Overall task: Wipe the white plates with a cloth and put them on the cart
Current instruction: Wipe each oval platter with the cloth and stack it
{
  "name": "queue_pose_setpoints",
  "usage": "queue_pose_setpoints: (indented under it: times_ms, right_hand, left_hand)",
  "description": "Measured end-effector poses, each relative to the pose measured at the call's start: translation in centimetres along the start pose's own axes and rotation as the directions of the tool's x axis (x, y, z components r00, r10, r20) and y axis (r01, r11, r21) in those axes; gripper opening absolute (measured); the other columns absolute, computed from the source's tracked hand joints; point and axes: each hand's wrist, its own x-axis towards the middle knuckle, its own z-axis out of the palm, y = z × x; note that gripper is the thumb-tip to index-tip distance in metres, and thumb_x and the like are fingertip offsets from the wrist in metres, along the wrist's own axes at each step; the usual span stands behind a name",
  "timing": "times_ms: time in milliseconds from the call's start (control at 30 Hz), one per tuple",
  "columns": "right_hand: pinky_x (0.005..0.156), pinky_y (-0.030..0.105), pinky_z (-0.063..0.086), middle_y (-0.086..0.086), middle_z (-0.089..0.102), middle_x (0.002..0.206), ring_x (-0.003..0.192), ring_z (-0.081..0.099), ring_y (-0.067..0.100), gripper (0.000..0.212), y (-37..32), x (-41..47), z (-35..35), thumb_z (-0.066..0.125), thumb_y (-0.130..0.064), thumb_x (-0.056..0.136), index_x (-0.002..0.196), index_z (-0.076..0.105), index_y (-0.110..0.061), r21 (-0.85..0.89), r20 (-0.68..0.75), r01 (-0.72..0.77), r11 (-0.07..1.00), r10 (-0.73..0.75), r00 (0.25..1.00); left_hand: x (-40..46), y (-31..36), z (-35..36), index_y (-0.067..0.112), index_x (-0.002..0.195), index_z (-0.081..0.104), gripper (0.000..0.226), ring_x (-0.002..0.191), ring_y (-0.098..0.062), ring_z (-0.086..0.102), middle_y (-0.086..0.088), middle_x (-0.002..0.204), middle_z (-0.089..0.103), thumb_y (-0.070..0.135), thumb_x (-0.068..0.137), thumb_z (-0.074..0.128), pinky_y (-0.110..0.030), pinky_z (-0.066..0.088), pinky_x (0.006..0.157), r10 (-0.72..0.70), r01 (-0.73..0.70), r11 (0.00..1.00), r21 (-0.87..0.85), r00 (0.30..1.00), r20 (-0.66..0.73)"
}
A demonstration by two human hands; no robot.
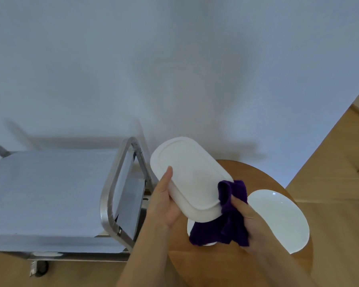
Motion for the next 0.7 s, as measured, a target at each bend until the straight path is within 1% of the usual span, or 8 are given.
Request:
queue_pose_setpoints:
  times_ms: [100, 167, 200, 300, 400, 433, 500, 700]
  right_hand:
    - [0.056, 0.034, 0.055, 0.01, 0.072, 0.086, 0.07, 0.069, 0.027, 0.037, 0.6, -0.1, -0.6, 0.071, -0.028, 0.073, 0.106, 0.06, -0.015, -0.273, -0.16, 0.11, 0.956, -0.158, 0.974]
    - [0.048, 0.021, 0.051, -0.012, 0.07, 0.076, 0.062, 0.067, 0.008, 0.024, 1.2, 0.0, -1.0, 0.072, -0.027, 0.079, 0.098, 0.059, -0.031, -0.499, -0.339, 0.246, 0.831, -0.448, 0.827]
    - [0.046, 0.013, 0.047, -0.023, 0.066, 0.077, 0.067, 0.064, -0.003, 0.027, 1.2, -0.2, -0.8, 0.072, -0.025, 0.08, 0.096, 0.055, -0.039, -0.588, -0.339, 0.32, 0.743, -0.585, 0.737]
    - [0.068, 0.006, 0.047, -0.036, 0.056, 0.107, 0.098, 0.055, -0.011, 0.049, 1.6, -1.0, -0.1, 0.075, -0.04, 0.073, 0.112, 0.047, -0.054, -0.738, -0.014, 0.506, 0.447, -0.759, 0.651]
    - [0.107, 0.032, 0.031, -0.017, 0.032, 0.148, 0.134, 0.029, 0.001, 0.075, 3.4, -1.0, 1.1, 0.063, -0.055, 0.071, 0.137, 0.03, -0.047, -0.831, 0.462, 0.555, -0.036, -0.602, 0.652]
    - [0.112, 0.04, 0.022, -0.016, 0.02, 0.153, 0.14, 0.015, 0.002, 0.078, 4.0, -0.8, 1.5, 0.058, -0.058, 0.073, 0.14, 0.019, -0.05, -0.827, 0.526, 0.548, -0.126, -0.516, 0.676]
    - [0.117, 0.046, 0.007, -0.019, 0.004, 0.154, 0.142, -0.003, 0.001, 0.078, 4.6, -0.4, 2.6, 0.049, -0.062, 0.075, 0.138, 0.004, -0.058, -0.852, 0.502, 0.511, -0.111, -0.447, 0.74]
    - [0.116, 0.042, -0.005, -0.023, -0.007, 0.152, 0.14, -0.014, -0.001, 0.069, 1.2, 1.7, 4.2, 0.034, -0.065, 0.077, 0.134, -0.004, -0.059, -0.858, 0.502, 0.49, -0.152, -0.447, 0.74]
  left_hand:
    - [0.1, 0.9, -0.6, 0.014, 0.118, 0.061, 0.043, 0.1, -0.029, 0.068, -0.012, 0.113, 0.07, 0.034, 0.08, 0.065, -0.047, 0.059, 0.075, 0.038, -0.036, 0.994, 0.102, 0.999, -0.019]
    - [0.1, 1.4, -0.7, 0.016, 0.112, 0.063, 0.039, 0.092, -0.026, 0.071, -0.009, 0.107, 0.073, 0.04, 0.082, 0.059, -0.041, 0.059, 0.065, 0.06, -0.054, 0.987, 0.153, 0.998, -0.033]
    - [0.0, 1.6, -0.7, 0.016, 0.11, 0.063, 0.039, 0.09, -0.025, 0.072, -0.009, 0.104, 0.073, 0.043, 0.082, 0.057, -0.039, 0.059, 0.061, 0.068, -0.06, 0.984, 0.17, 0.997, -0.043]
    - [-0.1, 1.3, -0.4, 0.014, 0.119, 0.059, 0.053, 0.093, -0.027, 0.071, -0.01, 0.107, 0.072, 0.05, 0.081, 0.052, -0.039, 0.058, 0.063, 0.052, -0.039, 0.966, 0.254, 0.998, -0.044]
    - [-0.5, 0.1, 0.6, 0.013, 0.117, 0.062, 0.069, 0.094, -0.031, 0.07, -0.013, 0.104, 0.073, 0.065, 0.073, 0.053, -0.042, 0.058, 0.074, -0.03, 0.103, 0.882, 0.461, 0.986, -0.163]
    - [-0.6, -0.1, 0.8, 0.014, 0.113, 0.065, 0.072, 0.094, -0.03, 0.07, -0.012, 0.101, 0.074, 0.071, 0.07, 0.053, -0.044, 0.057, 0.08, -0.058, 0.164, 0.816, 0.554, 0.977, -0.204]
    - [-1.0, -0.2, 1.2, 0.018, 0.107, 0.069, 0.068, 0.094, -0.027, 0.07, -0.008, 0.096, 0.075, 0.073, 0.07, 0.054, -0.043, 0.056, 0.083, -0.123, 0.239, 0.738, 0.631, 0.967, -0.223]
    - [-3.0, -0.7, 1.5, 0.016, 0.112, 0.067, 0.057, 0.081, -0.025, 0.073, -0.011, 0.097, 0.074, 0.054, 0.07, 0.062, -0.033, 0.058, 0.058, -0.261, 0.277, 0.852, 0.445, 0.96, -0.098]
